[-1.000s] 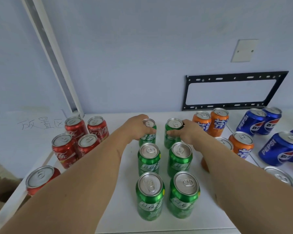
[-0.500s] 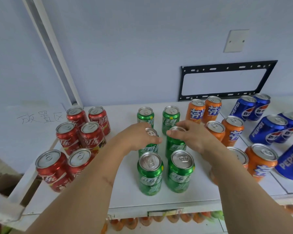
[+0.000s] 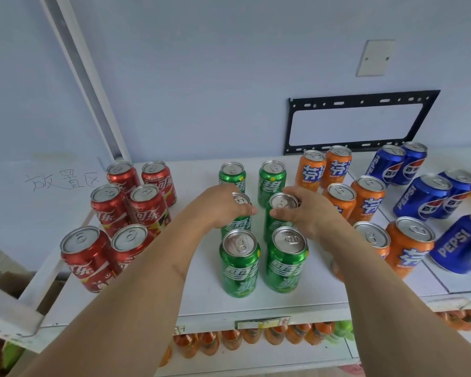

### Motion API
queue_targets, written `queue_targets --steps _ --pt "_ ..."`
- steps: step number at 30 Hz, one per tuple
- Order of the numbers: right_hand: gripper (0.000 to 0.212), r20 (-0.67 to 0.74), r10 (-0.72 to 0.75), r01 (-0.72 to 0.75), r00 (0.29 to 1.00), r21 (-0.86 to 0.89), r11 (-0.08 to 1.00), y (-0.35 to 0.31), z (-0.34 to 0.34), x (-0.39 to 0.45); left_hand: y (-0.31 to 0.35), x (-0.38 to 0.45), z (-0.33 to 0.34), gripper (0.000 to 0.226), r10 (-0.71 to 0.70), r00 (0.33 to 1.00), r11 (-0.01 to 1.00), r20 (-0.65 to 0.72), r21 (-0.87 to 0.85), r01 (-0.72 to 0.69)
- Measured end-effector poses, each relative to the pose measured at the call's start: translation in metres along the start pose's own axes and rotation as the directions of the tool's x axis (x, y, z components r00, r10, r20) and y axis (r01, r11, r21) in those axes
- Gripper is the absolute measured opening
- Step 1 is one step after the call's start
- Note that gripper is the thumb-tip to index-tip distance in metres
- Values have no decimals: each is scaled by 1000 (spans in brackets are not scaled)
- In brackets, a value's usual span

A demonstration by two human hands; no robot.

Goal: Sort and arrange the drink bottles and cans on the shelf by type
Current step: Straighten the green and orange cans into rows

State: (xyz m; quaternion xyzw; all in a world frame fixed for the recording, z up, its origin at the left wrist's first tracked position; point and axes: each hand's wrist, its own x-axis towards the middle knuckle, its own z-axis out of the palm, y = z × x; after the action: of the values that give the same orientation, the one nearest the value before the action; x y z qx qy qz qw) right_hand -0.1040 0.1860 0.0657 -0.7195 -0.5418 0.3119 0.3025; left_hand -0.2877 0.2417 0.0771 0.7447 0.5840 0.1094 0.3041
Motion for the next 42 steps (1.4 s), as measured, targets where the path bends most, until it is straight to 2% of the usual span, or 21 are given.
queue_targets --steps 3,5,7,10,14,18,21,28,37,40,42 --pt "84 -52 21 -18 998 50 999 3 1 -11 1 -14 0 79 44 997 987 -67 160 -33" --pt "80 -148 -1 3 989 15 1000 8 -1 -25 3 -34 0 74 116 986 953 -122 294 -76" --pt "71 -204 -56 45 977 -59 997 14 -2 -45 3 -55 4 71 170 980 930 -101 347 -126" --pt "69 -125 -115 107 985 -73 992 26 7 -71 -2 -76 14 71 187 982 943 -7 281 -177" --pt "79 -36 -81 82 996 52 995 44 23 -82 -15 -80 24 84 163 984 981 74 93 -169" --pt "78 -38 -47 50 998 87 995 55 34 -83 -23 -82 26 82 170 984 985 57 -6 -170" --pt "74 -51 -59 62 997 60 996 64 40 -81 -21 -80 25 75 176 983 984 45 -9 -175" --pt "69 77 -90 89 993 20 996 66 30 -77 -14 -75 16 71 138 982 990 131 -38 -134" --pt "73 131 -101 90 986 86 992 68 28 -75 -9 -81 16 61 100 985 991 141 -98 -86" --pt "83 145 -98 86 985 89 992 61 25 -85 -2 -86 10 71 106 983 994 150 -15 -105" --pt "85 118 -125 120 985 45 992 52 17 -91 8 -86 4 80 142 987 980 80 129 -152"
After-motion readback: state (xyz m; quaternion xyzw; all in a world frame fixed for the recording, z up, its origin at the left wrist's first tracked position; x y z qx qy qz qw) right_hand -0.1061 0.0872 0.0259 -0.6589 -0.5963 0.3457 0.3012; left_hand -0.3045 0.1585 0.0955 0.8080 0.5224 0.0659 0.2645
